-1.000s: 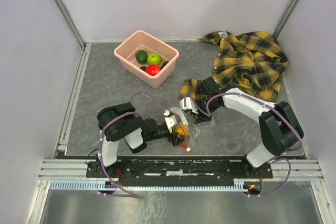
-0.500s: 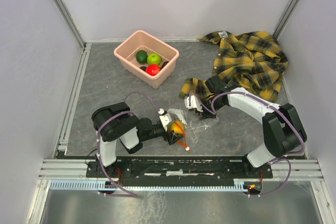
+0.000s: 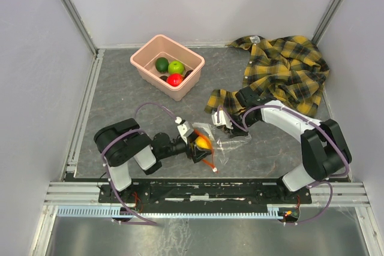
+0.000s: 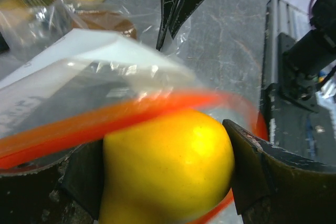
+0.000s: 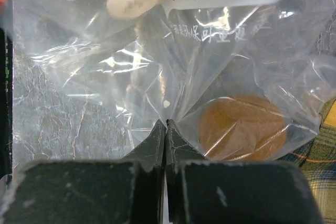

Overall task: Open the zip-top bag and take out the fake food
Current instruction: Pick up the fake fruit from the zipper food storage bag, then place the fake fruit in the bin.

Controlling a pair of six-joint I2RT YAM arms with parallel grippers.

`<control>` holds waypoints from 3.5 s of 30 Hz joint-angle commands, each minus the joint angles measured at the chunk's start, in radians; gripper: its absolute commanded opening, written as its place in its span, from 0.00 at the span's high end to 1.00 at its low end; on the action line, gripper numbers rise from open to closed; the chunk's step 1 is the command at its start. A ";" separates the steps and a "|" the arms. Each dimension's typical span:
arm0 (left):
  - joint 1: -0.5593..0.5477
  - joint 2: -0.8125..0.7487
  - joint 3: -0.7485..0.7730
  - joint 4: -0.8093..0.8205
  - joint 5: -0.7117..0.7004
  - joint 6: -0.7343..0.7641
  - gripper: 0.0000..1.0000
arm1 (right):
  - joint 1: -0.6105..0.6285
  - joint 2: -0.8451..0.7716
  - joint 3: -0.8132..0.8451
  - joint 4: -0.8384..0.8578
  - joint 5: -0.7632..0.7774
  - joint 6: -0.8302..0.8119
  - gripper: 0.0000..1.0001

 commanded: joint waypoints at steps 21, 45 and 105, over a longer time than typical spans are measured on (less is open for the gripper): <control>0.056 -0.300 0.077 -0.460 0.044 -0.360 0.61 | -0.016 -0.039 -0.012 -0.006 -0.017 -0.029 0.98; 0.078 -0.724 0.213 -1.314 -0.059 -0.189 0.61 | -0.016 -0.036 -0.015 0.000 -0.007 -0.024 0.98; 0.445 -0.649 0.774 -1.592 0.115 -0.146 0.64 | -0.020 -0.033 -0.018 -0.012 -0.018 -0.041 0.97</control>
